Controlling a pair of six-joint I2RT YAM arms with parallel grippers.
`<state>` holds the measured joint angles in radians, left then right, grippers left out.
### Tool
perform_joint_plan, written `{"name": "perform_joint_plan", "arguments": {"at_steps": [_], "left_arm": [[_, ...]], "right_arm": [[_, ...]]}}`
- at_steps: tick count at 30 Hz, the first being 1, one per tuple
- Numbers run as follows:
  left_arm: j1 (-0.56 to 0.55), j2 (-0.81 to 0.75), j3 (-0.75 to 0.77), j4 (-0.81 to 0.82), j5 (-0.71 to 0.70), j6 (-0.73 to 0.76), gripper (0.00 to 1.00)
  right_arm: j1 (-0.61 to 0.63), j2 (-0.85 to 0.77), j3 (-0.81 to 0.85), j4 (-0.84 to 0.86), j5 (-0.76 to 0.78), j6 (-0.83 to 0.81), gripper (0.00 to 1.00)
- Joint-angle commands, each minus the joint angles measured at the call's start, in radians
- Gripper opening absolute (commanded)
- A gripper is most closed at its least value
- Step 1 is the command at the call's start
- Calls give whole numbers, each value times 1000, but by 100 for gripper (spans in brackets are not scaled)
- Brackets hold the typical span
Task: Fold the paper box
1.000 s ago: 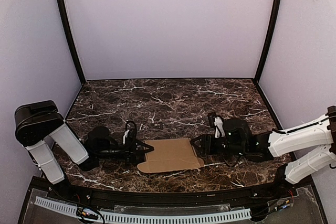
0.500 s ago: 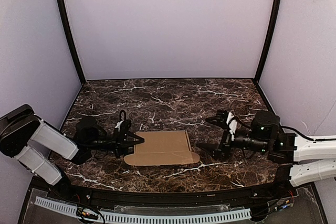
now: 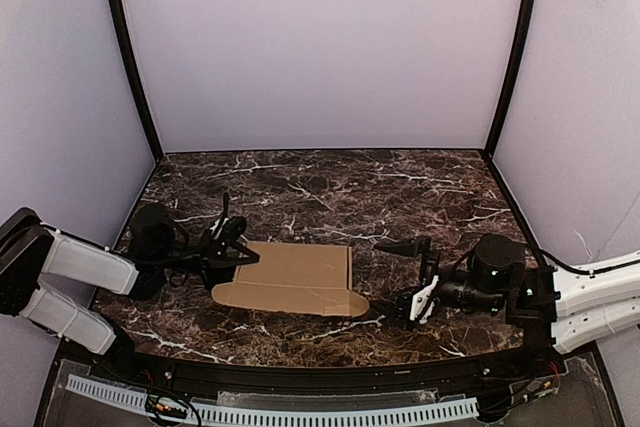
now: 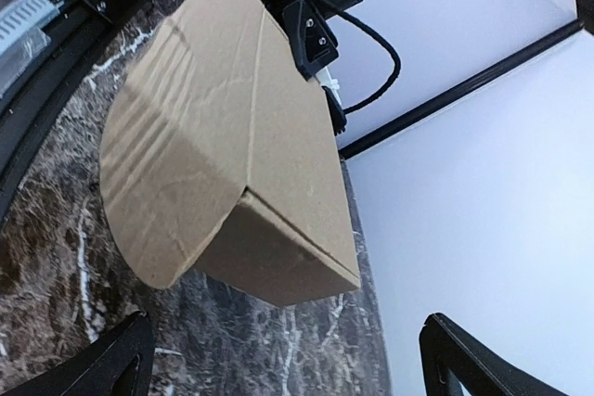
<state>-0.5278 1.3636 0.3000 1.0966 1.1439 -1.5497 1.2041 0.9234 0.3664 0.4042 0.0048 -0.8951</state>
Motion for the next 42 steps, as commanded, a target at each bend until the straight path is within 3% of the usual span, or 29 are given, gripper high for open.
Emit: {"name": "perform_joint_plan", "arguments": {"at_steps": [1, 6, 11, 16, 31, 42], "left_arm": [[14, -52, 32, -50, 116, 5, 0], [14, -88, 36, -81, 148, 15, 0], [14, -123, 45, -126, 173, 43, 0], [13, -158, 48, -236, 176, 112, 0], [14, -219, 41, -326, 171, 164, 0], [14, -242, 57, -432, 181, 237, 0]], "right_arm": [[84, 41, 9, 148, 190, -323, 99], [185, 153, -16, 411, 292, -564, 99], [249, 227, 13, 482, 320, -680, 99], [288, 264, 33, 512, 328, -705, 98], [316, 457, 78, 671, 351, -725, 77], [316, 471, 80, 707, 358, -704, 59]]}}
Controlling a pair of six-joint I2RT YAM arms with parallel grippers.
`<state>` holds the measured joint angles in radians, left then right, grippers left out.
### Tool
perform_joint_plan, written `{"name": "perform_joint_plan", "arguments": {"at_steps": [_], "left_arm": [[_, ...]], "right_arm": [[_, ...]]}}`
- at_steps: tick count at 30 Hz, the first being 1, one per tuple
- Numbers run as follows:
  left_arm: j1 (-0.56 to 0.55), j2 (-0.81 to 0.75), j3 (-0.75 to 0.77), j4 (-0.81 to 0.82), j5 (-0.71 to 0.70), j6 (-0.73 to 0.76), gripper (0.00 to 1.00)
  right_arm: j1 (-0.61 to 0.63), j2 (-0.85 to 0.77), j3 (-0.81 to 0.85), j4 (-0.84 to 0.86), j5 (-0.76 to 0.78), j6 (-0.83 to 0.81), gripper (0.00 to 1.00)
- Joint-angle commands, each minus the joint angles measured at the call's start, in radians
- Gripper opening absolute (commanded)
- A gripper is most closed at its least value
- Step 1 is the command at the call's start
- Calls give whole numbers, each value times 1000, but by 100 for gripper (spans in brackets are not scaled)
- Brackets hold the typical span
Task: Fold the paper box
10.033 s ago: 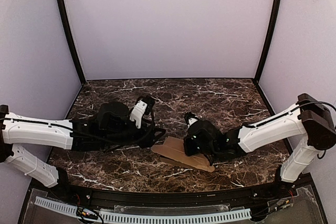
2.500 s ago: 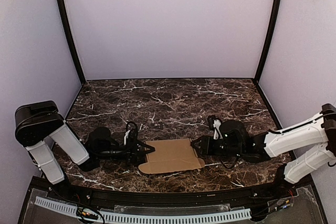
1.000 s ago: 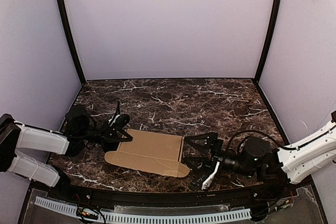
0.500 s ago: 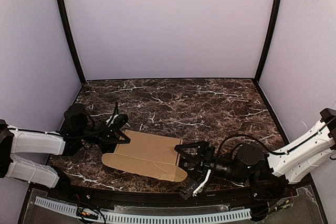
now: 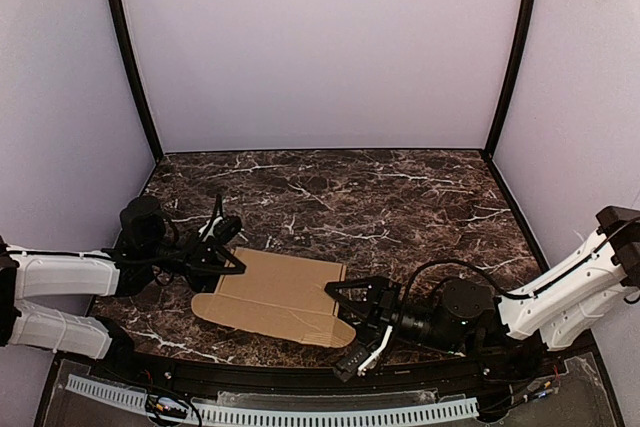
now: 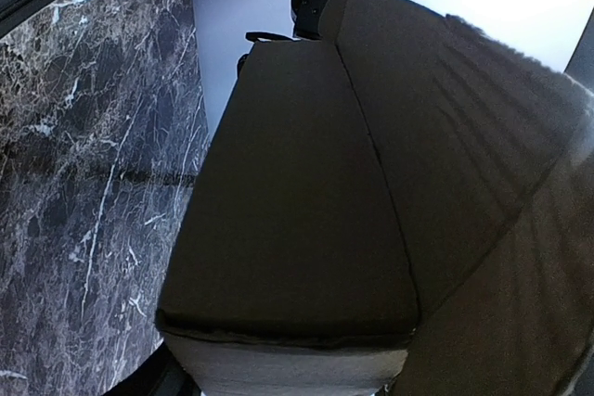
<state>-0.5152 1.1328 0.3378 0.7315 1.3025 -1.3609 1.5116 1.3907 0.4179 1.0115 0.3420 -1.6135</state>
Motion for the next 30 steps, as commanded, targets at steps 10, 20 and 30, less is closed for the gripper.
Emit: {"name": "perform_joint_plan", "arguments": {"at_steps": [10, 20, 30], "left_arm": [[1, -42, 47, -159, 17, 123, 31], [1, -154, 179, -544, -101, 431, 85], [1, -237, 318, -913, -408, 750, 99]], "right_arm": [[10, -6, 25, 94, 39, 26, 47], [9, -126, 27, -154, 108, 188, 40], [1, -302, 58, -561, 154, 489, 40]]}}
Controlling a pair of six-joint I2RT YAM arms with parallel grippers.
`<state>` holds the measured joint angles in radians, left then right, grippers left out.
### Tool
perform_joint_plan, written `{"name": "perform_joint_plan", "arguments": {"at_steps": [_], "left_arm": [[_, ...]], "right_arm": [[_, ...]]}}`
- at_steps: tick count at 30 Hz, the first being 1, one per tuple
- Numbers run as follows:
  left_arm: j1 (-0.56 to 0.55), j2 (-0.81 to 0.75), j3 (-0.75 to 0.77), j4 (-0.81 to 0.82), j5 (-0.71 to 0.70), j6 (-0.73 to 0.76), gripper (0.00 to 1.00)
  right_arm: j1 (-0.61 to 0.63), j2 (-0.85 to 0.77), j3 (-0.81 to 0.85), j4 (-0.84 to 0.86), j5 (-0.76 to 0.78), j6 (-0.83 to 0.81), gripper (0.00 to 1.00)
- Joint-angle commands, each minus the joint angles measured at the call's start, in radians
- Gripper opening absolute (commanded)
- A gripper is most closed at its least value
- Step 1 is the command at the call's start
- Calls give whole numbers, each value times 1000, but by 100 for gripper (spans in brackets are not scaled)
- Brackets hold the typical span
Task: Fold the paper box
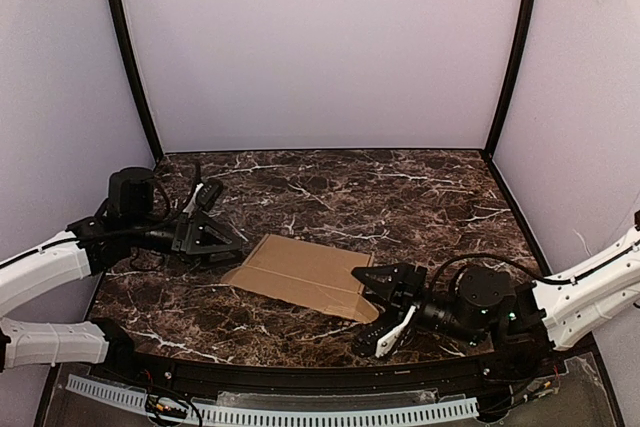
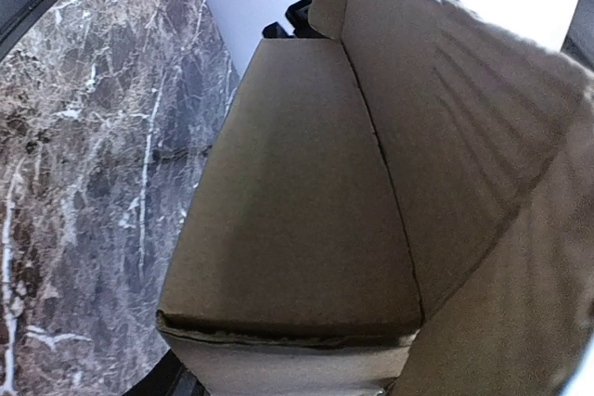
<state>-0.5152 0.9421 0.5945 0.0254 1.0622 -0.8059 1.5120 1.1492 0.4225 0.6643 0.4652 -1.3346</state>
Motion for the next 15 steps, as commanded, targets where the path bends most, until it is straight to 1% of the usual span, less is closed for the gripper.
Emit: {"name": "perform_joint_plan", "arguments": {"at_steps": [1, 3, 7, 9, 12, 15], "left_arm": [[1, -52, 67, -232, -197, 207, 99], [1, -76, 69, -218, -211, 221, 99], [1, -145, 71, -180, -245, 257, 99], [1, -152, 78, -188, -249, 283, 99], [1, -141, 86, -182, -194, 308, 99], [1, -160, 86, -195, -218, 330, 94]], "right_arm": [[-6, -71, 72, -288, 21, 277, 40], [-37, -90, 107, -411, -39, 413, 39], [-104, -100, 126, -498, -179, 599, 38], [-143, -98, 128, -510, -266, 683, 38], [-229, -89, 126, -510, -467, 786, 38], [-325, -59, 125, -494, -630, 865, 37]]}}
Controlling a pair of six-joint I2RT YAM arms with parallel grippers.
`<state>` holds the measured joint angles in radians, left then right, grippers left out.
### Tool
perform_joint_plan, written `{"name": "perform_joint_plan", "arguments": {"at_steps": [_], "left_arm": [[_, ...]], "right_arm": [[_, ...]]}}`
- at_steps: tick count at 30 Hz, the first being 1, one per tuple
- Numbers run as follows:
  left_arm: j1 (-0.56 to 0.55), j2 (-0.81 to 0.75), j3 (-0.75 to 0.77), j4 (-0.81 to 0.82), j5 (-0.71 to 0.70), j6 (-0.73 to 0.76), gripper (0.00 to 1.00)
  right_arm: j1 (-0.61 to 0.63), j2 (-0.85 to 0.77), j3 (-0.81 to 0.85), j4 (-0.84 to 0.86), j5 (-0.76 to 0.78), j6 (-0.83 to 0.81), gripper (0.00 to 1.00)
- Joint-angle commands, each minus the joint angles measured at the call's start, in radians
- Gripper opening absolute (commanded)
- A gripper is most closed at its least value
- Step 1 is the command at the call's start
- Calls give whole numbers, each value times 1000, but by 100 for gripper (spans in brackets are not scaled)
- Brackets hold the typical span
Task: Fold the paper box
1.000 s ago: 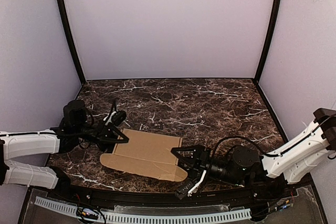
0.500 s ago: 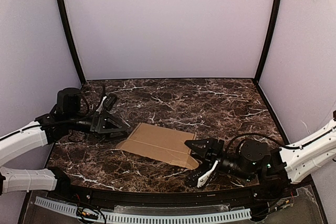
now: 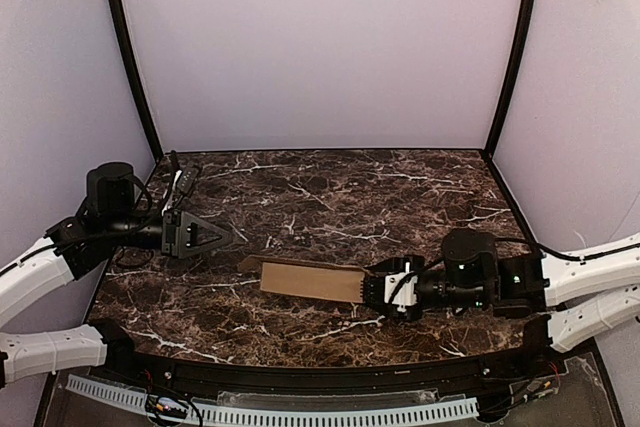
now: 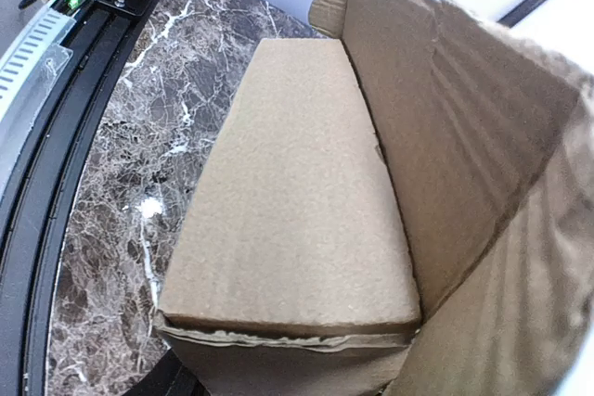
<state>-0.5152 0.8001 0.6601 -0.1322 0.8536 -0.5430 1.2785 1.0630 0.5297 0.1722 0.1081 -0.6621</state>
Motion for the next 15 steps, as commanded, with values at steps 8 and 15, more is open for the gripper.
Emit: {"name": "perform_joint_plan", "arguments": {"at_steps": [8, 15], "left_arm": [[-68, 2, 13, -193, -155, 131, 77], [-207, 88, 58, -312, -433, 193, 67]], "right_arm": [[-250, 153, -45, 215, -534, 308, 35], [-304, 281, -56, 378, -634, 358, 33]]}}
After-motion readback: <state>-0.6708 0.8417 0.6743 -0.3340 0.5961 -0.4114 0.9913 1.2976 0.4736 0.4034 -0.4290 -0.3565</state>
